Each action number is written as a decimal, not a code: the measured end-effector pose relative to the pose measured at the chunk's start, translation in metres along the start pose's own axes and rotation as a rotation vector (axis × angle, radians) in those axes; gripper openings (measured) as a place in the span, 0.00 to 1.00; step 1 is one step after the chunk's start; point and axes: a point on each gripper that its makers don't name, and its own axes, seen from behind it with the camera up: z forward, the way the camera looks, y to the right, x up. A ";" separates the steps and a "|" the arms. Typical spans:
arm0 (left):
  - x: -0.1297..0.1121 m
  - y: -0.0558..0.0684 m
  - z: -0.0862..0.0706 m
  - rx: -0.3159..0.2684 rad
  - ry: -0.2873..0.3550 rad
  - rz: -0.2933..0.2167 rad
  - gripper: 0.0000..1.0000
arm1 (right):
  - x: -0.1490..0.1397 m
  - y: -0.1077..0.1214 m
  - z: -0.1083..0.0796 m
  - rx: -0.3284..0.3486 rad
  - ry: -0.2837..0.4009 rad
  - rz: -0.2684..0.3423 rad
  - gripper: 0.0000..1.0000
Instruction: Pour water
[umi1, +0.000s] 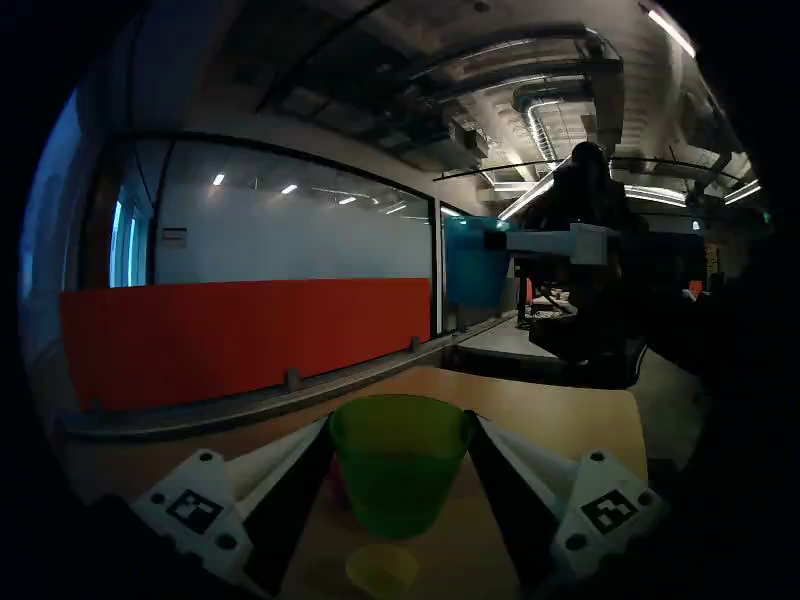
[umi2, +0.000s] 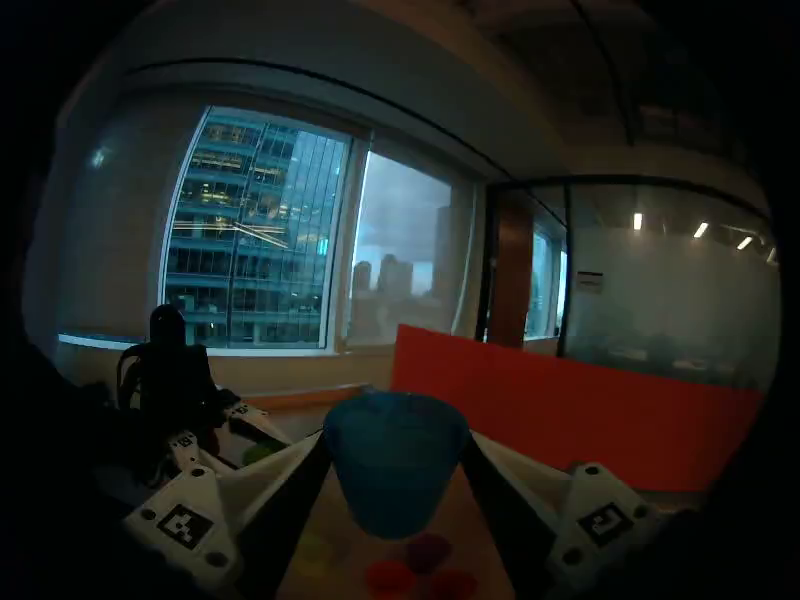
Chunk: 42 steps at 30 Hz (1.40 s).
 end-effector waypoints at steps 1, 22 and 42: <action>0.000 -0.001 -0.001 0.004 0.001 -0.001 0.89 | -0.002 0.001 -0.001 -0.003 -0.003 -0.001 0.91; -0.017 -0.031 -0.027 0.090 -0.040 -0.006 0.89 | -0.037 0.011 -0.011 -0.017 -0.032 0.020 0.91; -0.060 -0.056 -0.049 0.159 -0.128 -0.012 0.89 | -0.099 0.000 -0.010 0.014 -0.111 -0.018 0.91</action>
